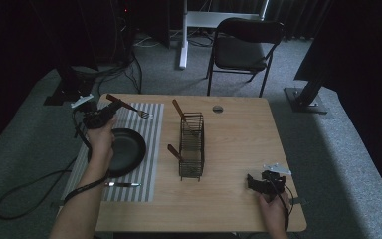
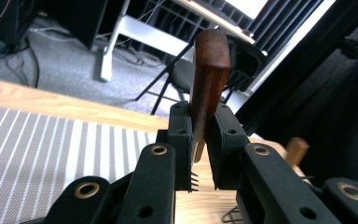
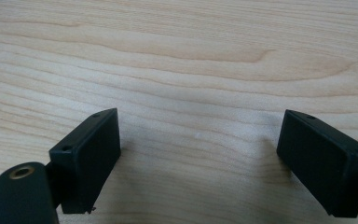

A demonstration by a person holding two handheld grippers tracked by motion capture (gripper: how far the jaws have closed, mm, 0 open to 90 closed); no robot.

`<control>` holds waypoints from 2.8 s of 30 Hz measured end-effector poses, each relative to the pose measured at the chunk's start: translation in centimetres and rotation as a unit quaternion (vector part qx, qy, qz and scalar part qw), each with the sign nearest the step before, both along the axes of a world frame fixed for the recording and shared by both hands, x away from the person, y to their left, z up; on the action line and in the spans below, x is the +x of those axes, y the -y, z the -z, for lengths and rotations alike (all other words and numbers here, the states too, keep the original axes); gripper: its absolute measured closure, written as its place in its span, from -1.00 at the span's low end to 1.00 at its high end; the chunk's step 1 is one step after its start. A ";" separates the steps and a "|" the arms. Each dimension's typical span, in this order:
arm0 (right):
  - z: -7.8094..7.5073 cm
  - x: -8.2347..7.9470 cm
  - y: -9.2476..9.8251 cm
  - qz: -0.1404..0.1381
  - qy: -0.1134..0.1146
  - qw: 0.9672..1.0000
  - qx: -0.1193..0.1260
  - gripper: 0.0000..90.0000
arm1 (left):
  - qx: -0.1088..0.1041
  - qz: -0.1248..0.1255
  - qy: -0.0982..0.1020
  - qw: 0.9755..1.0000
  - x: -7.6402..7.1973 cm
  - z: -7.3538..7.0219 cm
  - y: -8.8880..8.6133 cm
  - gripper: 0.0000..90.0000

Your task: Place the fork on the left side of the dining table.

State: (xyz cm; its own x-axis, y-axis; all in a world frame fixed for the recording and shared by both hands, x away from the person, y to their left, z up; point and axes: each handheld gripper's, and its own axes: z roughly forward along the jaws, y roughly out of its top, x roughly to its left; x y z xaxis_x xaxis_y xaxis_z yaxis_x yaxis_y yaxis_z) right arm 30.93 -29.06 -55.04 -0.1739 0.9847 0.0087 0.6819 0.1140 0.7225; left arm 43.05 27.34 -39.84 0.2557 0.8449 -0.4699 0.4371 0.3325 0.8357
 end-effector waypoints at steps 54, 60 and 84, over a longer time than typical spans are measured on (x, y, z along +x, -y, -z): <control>0.0 -0.1 -0.1 0.005 0.000 1.000 0.000 -0.70 | -0.062 -0.083 -0.141 0.985 5.1 11.5 -5.4 0.43; 0.0 -0.1 -0.1 0.005 0.000 1.000 0.000 -0.70 | -0.023 -0.101 -0.150 0.983 5.3 11.5 -5.5 0.26; 0.0 -0.1 -0.1 0.006 0.000 1.000 0.001 -0.70 | 0.075 -0.079 -0.190 0.976 7.2 12.1 -3.7 -0.10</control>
